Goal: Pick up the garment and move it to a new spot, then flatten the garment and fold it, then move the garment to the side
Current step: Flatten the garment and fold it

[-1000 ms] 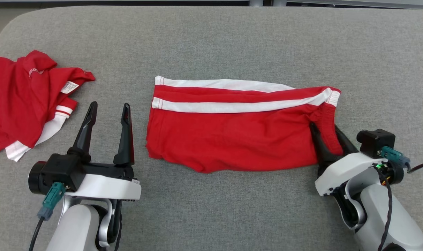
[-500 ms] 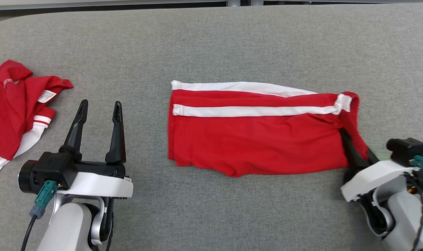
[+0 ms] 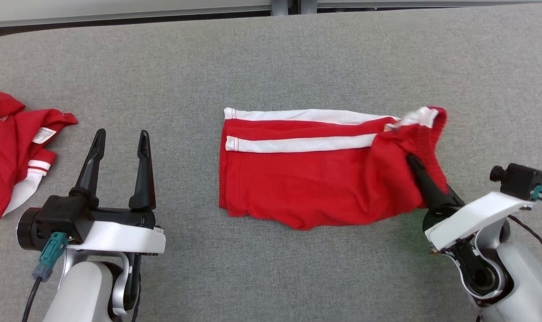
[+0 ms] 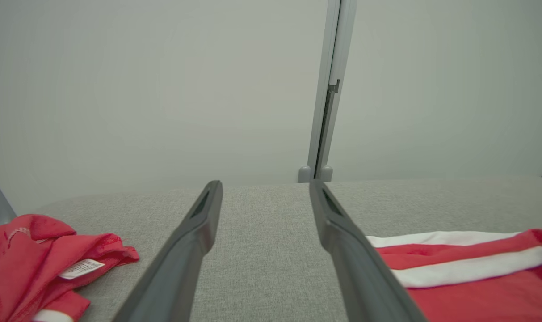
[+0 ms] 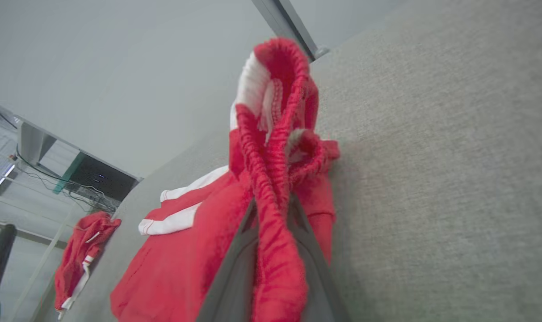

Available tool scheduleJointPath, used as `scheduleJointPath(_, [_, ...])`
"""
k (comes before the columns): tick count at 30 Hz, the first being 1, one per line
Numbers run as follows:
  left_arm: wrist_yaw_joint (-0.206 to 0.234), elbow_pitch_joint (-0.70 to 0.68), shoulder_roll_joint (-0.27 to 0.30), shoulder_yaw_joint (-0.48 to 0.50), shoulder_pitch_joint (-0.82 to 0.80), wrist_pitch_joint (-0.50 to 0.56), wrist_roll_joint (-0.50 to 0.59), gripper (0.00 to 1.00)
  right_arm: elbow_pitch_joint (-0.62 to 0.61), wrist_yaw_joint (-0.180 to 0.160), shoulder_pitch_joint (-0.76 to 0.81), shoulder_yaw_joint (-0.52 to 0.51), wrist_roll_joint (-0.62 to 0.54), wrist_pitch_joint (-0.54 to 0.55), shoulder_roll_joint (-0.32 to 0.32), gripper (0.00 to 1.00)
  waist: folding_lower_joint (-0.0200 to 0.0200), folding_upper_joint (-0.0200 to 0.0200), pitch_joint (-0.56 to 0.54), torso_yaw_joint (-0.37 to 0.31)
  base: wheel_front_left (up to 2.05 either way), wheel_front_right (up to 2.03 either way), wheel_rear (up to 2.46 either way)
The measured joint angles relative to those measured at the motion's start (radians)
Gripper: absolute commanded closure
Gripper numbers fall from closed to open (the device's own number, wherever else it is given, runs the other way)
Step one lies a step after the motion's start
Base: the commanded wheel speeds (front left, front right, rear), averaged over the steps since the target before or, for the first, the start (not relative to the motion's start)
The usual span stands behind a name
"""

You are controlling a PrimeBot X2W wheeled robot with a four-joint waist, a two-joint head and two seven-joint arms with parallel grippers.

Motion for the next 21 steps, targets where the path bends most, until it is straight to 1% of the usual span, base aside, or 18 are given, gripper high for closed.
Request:
scheduleJointPath(4, [0.000, -0.002, -0.004, -0.007, -0.002, 0.000, -0.001, 0.00, -0.130, 0.000, -0.001, 0.030, 0.145, 0.081, -0.012, 1.00, 0.0000, 0.0000, 0.001, 0.006, 0.00, 0.00, 0.00])
scheduleJointPath(8, [-0.002, 0.002, -0.013, -0.021, -0.010, -0.001, -0.003, 0.00, -0.162, 0.000, -0.051, 0.085, 0.200, 0.139, 0.002, 1.00, 0.0000, 0.0000, 0.007, 0.024, 0.00, 0.00, 0.00])
scheduleJointPath(9, [-0.002, 0.002, -0.013, -0.021, -0.010, -0.001, -0.003, 0.00, -0.162, 0.000, -0.051, 0.085, 0.200, 0.139, 0.002, 1.00, 0.0000, 0.0000, 0.007, 0.024, 0.00, 0.00, 0.00])
scheduleJointPath(12, [-0.007, 0.009, -0.021, -0.030, -0.024, -0.002, -0.003, 0.00, -0.133, 0.000, -0.102, 0.147, 0.200, 0.167, 0.039, 1.00, 0.0000, 0.0000, 0.013, 0.046, 0.00, 0.00, 0.00])
scheduleJointPath(14, [-0.009, 0.015, -0.029, -0.037, -0.026, -0.005, -0.005, 0.00, -0.091, 0.000, -0.140, 0.189, 0.191, 0.182, 0.063, 1.00, 0.0000, 0.0000, 0.019, 0.062, 0.00, 0.00, 0.00])
scheduleJointPath(16, [-0.014, 0.021, -0.038, -0.044, -0.033, -0.010, -0.007, 0.00, -0.047, 0.000, -0.175, 0.216, 0.188, 0.181, 0.088, 1.00, 0.0000, 0.0000, 0.026, 0.078, 0.00, 0.00, 0.00])
scheduleJointPath(18, [-0.015, 0.026, -0.045, -0.047, -0.042, -0.011, -0.009, 0.00, 0.007, 0.000, -0.214, 0.254, 0.154, 0.177, 0.102, 1.00, 0.0000, 0.0000, 0.033, 0.094, 0.00, 0.00, 0.00])
scheduleJointPath(21, [-0.019, 0.040, -0.051, -0.050, -0.045, -0.014, -0.012, 0.00, 0.083, 0.000, -0.251, 0.288, 0.137, 0.154, 0.122, 1.00, 0.0000, 0.0000, 0.041, 0.118, 0.00, 0.00, 0.00])
